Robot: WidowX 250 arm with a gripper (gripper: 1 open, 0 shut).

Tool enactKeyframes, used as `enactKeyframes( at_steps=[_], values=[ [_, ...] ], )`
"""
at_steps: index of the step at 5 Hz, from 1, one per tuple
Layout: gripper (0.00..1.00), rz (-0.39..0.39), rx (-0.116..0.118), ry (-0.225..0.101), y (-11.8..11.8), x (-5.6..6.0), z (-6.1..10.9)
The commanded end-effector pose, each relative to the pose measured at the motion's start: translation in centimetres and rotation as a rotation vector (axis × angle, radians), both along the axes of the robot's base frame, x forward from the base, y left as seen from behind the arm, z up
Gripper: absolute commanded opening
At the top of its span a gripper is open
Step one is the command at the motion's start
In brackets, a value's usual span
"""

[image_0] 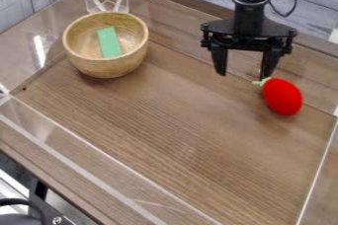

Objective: Move the red object to the right side of the table

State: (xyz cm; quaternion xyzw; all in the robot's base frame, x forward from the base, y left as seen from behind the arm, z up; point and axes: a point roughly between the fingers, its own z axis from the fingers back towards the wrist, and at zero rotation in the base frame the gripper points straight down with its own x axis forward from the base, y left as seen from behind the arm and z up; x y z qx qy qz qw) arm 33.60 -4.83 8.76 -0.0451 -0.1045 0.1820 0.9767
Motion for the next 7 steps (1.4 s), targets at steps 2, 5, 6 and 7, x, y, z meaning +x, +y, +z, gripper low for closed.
enactKeyframes(
  at_steps=[2,5,6,7],
  values=[
    [1.00,-0.003,-0.001,-0.086,2.4,1.3,0.7],
    [1.00,0.087,0.024,-0.145,5.5,0.3,3.0],
    [0.00,0.058,0.032,-0.167,8.7,1.2,4.7],
    [1.00,0.033,0.054,-0.179,11.5,2.8,5.4]
  ],
)
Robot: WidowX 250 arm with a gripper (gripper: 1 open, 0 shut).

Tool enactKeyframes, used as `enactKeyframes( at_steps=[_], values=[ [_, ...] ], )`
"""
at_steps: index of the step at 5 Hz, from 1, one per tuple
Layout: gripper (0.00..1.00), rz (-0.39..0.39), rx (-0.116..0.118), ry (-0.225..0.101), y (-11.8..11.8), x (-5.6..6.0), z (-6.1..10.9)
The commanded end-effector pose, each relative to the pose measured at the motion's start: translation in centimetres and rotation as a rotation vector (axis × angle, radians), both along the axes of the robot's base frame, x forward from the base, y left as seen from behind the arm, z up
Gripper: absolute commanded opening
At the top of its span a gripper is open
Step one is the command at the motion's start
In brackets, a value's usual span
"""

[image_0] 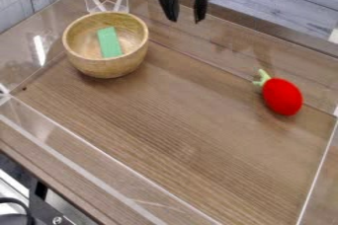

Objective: Move the red object to the right side of the table

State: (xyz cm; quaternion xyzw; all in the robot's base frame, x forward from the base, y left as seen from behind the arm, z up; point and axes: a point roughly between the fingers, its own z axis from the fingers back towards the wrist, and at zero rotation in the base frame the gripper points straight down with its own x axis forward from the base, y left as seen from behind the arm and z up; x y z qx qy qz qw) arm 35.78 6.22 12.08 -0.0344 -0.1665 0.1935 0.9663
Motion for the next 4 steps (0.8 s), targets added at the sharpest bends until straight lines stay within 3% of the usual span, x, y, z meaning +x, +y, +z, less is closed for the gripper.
enactKeyframes(
  at_steps=[1,4],
  values=[
    [1.00,-0.023,0.036,-0.054,1.5,1.3,1.1],
    [1.00,-0.043,0.029,-0.071,3.8,1.7,-0.6]
  ],
)
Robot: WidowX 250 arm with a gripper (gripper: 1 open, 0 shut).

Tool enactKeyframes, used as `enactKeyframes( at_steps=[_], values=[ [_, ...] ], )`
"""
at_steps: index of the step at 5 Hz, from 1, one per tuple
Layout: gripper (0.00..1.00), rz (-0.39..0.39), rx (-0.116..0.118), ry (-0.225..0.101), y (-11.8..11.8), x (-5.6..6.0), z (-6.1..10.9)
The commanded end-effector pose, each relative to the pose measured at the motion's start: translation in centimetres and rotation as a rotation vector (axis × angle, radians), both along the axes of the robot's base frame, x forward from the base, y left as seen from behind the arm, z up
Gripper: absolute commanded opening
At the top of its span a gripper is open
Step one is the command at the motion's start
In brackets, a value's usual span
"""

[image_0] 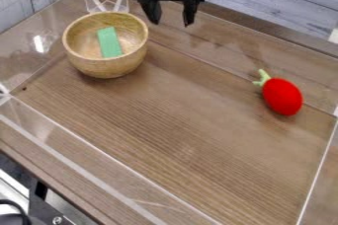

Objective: Move the red object to the right side of the table

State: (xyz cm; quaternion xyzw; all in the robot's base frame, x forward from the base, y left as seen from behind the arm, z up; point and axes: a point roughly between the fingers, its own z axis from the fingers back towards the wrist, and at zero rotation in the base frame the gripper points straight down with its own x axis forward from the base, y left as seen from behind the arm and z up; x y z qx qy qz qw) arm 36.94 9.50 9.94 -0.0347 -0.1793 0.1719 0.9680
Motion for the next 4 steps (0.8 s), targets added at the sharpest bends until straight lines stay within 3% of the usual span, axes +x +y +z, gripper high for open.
enactKeyframes(
  at_steps=[1,2,4],
  values=[
    [1.00,0.014,0.010,-0.055,0.8,0.3,0.8],
    [1.00,0.024,0.002,-0.064,0.8,0.1,0.2],
    [1.00,-0.102,-0.010,-0.078,-0.5,0.0,0.4]
  ],
)
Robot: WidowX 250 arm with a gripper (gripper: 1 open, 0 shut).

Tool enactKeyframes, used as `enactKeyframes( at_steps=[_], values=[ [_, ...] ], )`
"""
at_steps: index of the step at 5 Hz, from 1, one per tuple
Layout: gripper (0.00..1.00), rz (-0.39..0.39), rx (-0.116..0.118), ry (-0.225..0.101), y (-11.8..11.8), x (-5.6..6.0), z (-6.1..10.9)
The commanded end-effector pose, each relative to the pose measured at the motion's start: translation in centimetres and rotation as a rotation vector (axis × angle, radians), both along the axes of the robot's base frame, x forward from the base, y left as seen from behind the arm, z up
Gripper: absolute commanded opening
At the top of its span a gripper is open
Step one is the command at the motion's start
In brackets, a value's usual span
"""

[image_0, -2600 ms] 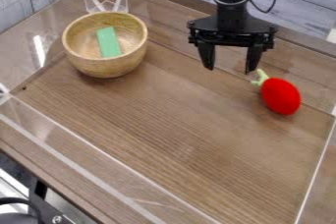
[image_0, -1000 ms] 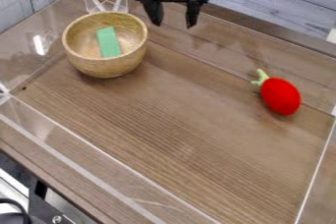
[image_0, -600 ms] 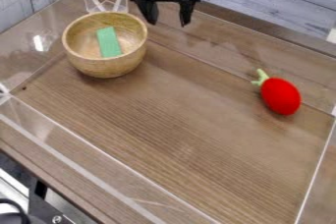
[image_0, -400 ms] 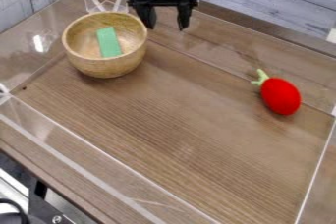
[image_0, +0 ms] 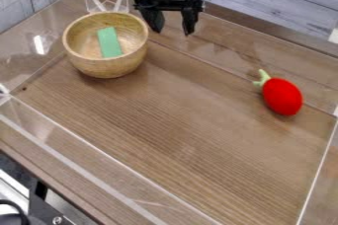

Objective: Move the red object to the right side of the table

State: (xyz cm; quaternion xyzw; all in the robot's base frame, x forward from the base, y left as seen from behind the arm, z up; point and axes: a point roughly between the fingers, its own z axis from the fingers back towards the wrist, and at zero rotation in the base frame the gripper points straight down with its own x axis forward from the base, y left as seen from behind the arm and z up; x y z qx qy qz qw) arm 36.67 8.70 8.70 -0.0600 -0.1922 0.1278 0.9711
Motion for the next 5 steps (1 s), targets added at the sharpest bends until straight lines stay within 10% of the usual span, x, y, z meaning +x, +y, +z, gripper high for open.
enactKeyframes(
  at_steps=[1,3,4,5],
  values=[
    [1.00,-0.063,0.022,-0.056,-0.1,0.3,1.6],
    [1.00,-0.029,0.030,-0.082,-0.5,0.3,1.7],
    [0.00,0.044,0.037,-0.093,-1.5,0.5,1.7],
    [1.00,0.117,0.038,-0.099,-2.5,0.4,2.0]
  ],
)
